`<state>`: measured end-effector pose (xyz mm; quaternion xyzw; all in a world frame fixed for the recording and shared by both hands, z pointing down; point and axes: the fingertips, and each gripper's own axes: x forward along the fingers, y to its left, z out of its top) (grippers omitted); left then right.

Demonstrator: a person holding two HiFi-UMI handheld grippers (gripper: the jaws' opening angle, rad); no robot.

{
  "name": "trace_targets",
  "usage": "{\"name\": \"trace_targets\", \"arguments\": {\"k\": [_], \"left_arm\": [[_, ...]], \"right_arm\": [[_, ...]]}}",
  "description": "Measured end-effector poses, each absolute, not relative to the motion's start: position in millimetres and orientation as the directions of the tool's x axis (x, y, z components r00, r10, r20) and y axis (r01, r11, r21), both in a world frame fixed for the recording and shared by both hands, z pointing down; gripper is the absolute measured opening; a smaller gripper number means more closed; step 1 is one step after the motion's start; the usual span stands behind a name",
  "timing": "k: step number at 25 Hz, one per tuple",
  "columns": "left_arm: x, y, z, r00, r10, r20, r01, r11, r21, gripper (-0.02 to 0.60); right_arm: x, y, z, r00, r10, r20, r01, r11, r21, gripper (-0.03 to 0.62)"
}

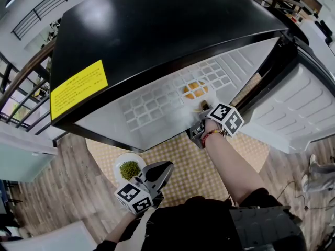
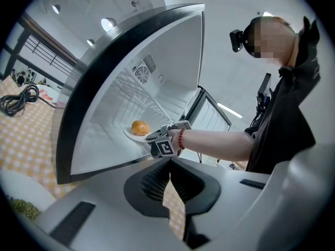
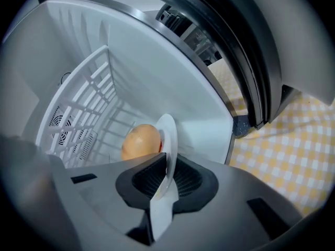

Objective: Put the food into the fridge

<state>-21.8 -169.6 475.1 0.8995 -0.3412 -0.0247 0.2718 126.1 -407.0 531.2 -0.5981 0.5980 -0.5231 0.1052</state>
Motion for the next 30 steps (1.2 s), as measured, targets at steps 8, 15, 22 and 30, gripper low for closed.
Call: {"name": "trace_targets", "arguments": {"k": [8,15,22,30], "left_arm": [[-22,-168,474,0.763,-0.631,0.143,-0.603,-0.612,0.512,0.012],[-23,-169,476,0.761,-0.633,0.142,-0.603,-0.608,0.516,0.012],[-21,-170,479,0.762,-0.631,0.143,-0.599,-0.605,0.524,0.012],[-21,-174,480,0.756,-0.638,0.144,-0.603,-0.595,0.532,0.012]], "right_arm": [[125,-412,530,-0.258,-0.815,0.519,-0.707,-0.206,-0.676,0.051],[127,-415,533,-0.254,-0.804,0.538,-0.776,-0.163,-0.609,0.077],[128,-418,534,-0.266,-0.796,0.543,-0.822,-0.107,-0.560,0.092],[127,-422,533,-0.286,-0.792,0.540,-0.866,-0.027,-0.499,0.106]]}}
